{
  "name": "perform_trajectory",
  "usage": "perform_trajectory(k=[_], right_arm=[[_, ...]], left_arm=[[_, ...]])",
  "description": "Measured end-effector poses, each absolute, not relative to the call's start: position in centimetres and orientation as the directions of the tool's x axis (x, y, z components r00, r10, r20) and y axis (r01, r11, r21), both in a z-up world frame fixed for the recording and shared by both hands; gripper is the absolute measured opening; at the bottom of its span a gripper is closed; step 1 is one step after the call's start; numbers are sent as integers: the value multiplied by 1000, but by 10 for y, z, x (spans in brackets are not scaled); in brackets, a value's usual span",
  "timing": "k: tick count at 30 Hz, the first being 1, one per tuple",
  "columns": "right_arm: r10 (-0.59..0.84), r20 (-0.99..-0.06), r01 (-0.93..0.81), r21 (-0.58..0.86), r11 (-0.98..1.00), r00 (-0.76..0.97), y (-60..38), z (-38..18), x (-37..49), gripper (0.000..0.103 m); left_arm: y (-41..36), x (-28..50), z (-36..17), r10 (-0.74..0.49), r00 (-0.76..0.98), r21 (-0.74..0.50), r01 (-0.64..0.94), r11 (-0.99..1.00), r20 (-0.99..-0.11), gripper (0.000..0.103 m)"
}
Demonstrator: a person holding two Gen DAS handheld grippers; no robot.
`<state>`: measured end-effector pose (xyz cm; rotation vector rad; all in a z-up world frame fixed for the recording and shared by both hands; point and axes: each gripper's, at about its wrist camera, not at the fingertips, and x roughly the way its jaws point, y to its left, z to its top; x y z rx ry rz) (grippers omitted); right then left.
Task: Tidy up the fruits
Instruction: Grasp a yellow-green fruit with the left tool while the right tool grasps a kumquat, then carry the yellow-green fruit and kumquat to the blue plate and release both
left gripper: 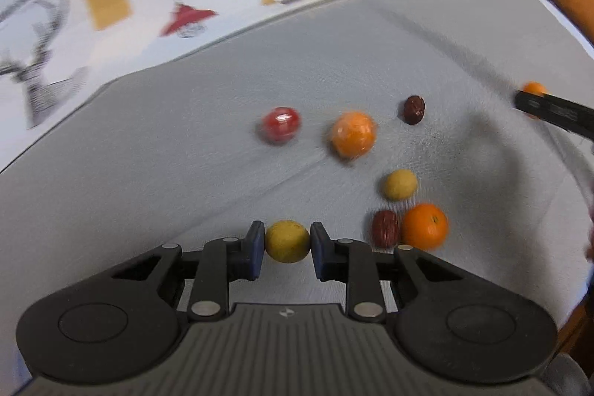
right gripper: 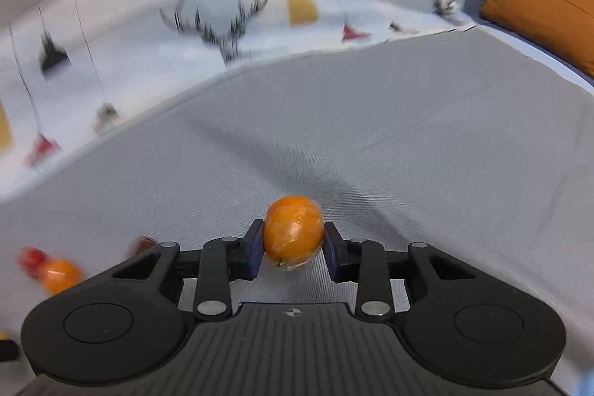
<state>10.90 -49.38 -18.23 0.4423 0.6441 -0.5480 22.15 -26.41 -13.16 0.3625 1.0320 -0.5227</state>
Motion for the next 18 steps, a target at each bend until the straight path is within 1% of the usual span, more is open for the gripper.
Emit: perform_trajectory(k=[4,7,11,15,18], right_arm=[[-292,-585,519,266,812,756,-444,-126,52,34],[-221,-547,430,288,856,807,-401,-90,16,34],[-98,-523,297,312,902,847,-351,-51,-27,34],[15,-518,185,333,925,856,-303,-22,-63,34],[76,-516,115,328,938,853,-265,-6,-85,34]], left_arm=[[-223,195,-88,-226,415,21,512,859,-881,29],[-180,159,-55,-227,420,4,482,876,-879,29],[-125,110,-21,-208,452,12,437,900,-868,29],[-78,68,2,-182,495,28,387,922,-849,29],[-47,39,15,-195,515,5,362,932,-835,29]])
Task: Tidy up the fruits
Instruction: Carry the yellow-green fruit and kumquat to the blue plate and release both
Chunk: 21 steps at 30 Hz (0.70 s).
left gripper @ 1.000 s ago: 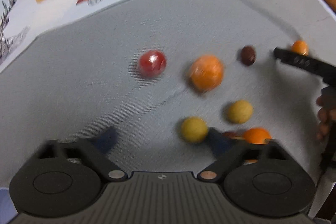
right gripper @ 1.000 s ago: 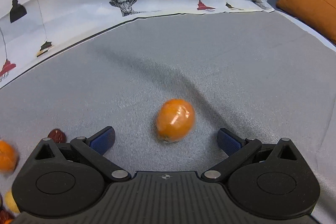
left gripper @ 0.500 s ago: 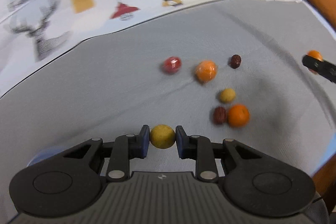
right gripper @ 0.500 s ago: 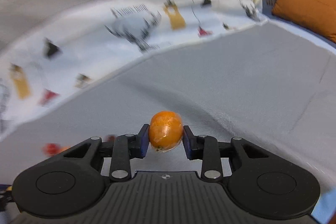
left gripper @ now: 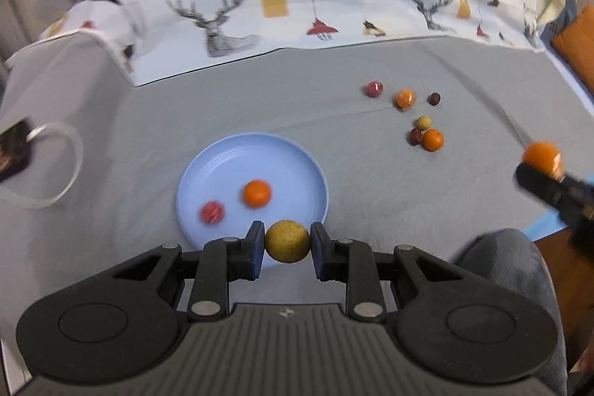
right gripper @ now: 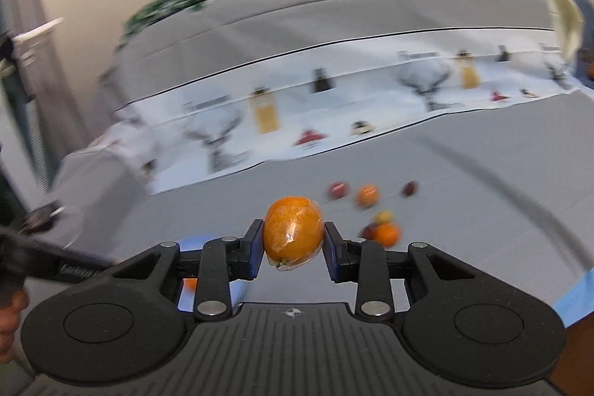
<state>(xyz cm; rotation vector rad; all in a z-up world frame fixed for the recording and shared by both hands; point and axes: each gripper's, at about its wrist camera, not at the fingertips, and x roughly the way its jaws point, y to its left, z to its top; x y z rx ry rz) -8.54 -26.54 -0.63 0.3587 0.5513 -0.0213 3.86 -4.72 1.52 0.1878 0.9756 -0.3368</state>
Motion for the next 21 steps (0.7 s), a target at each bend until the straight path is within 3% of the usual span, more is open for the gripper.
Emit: perform_trajectory(k=[10,21], right_arm=[[152,-500,-48,214,976,853,-175,17,-134,34],[184,-473,-99,199,975,862,-149,33,-150,34]], left_arm=[[31,-19,35,-200,563,-46,276,960,-802,29],[67,-63,56,-207,640,-87,213,973,-740,29]])
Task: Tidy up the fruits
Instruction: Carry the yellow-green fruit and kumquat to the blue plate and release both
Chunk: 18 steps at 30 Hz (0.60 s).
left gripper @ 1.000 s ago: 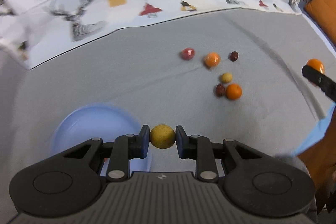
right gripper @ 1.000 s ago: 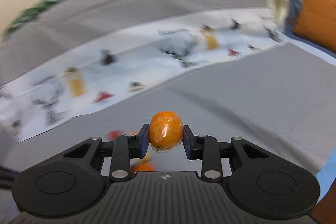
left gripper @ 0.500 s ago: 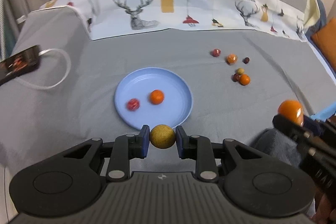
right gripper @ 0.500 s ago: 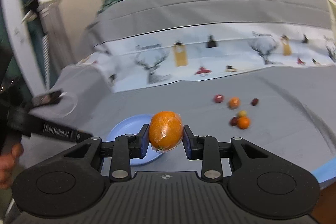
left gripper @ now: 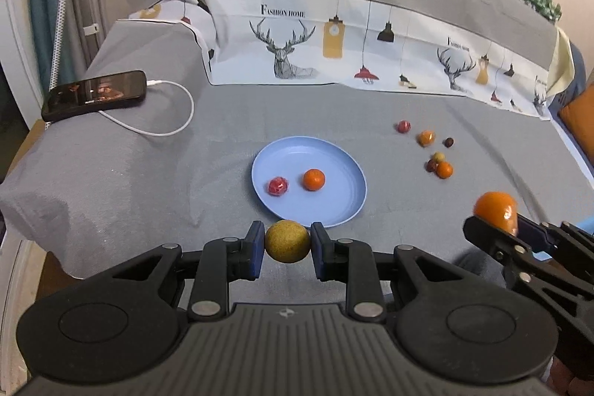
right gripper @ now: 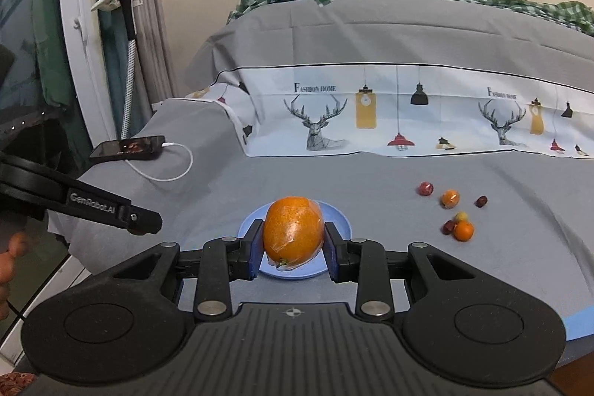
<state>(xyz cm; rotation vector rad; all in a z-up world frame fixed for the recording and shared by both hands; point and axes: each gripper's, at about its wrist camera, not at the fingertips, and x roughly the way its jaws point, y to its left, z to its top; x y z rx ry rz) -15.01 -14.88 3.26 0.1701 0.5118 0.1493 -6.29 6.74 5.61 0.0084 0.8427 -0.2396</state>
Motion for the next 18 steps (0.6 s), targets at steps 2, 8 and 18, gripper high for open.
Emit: perform_trajectory(k=[2,8,18], right_arm=[[189,-458,-114,186,976,869,-144,36,-155,34],[187,-444,-118,179,977,876,-142,41,-164,34],[231,-473,-150,203,968,850,-142,31,-154,34]], left_arm=[[70,-67,59,-211,643,-93,213,973,-736,29],[69,-75,64,-215,648,-91,219,971,-731,29],[71,-74,58,-183,643,-75,193,978,-743,29]])
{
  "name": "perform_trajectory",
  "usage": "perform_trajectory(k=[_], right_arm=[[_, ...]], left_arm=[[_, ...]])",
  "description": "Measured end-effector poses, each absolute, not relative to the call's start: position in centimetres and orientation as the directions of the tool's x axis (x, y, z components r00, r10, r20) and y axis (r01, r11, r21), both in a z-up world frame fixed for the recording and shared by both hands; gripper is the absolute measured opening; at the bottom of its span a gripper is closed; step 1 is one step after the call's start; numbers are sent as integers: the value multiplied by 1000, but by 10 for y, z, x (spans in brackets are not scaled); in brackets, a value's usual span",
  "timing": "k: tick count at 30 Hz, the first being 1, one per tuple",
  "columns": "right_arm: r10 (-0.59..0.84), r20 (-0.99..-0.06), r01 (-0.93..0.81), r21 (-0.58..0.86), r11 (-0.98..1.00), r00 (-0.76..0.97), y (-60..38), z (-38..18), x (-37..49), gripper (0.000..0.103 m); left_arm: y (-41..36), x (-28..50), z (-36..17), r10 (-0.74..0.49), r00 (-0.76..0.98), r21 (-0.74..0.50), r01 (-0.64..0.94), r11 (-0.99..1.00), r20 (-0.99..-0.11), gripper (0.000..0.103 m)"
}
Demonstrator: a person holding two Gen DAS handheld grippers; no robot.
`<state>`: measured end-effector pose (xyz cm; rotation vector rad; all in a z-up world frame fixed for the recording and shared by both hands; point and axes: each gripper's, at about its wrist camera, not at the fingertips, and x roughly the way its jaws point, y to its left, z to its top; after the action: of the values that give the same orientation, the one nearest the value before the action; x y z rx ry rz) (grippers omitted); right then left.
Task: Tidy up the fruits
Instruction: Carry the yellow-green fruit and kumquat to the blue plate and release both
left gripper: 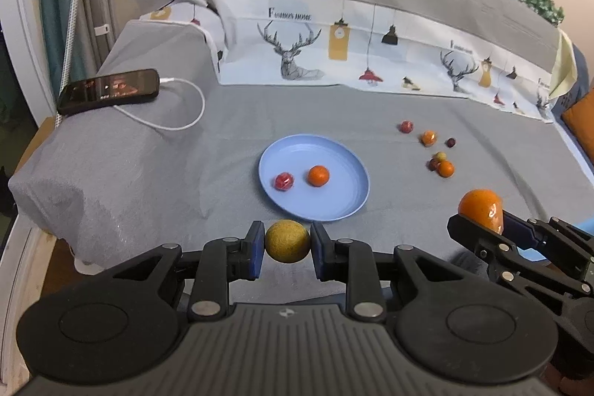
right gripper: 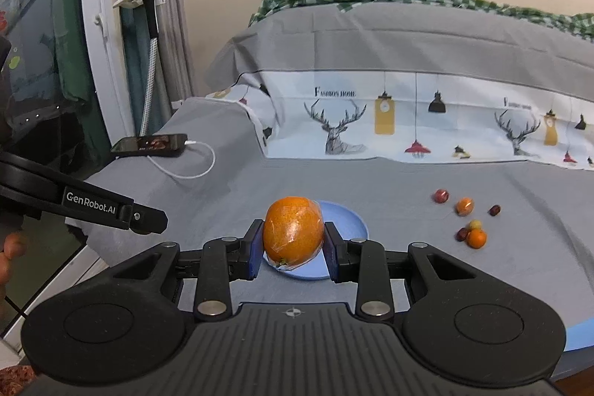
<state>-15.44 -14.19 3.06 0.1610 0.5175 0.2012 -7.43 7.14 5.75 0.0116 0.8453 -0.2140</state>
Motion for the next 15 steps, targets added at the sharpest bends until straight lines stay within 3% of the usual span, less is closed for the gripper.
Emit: perform_trajectory(k=[15], right_arm=[[240,-546,-139,220,966,802,-144,4,-108,34]], left_arm=[[60,-12,38,-162,600,-67,178,982,-784,29]])
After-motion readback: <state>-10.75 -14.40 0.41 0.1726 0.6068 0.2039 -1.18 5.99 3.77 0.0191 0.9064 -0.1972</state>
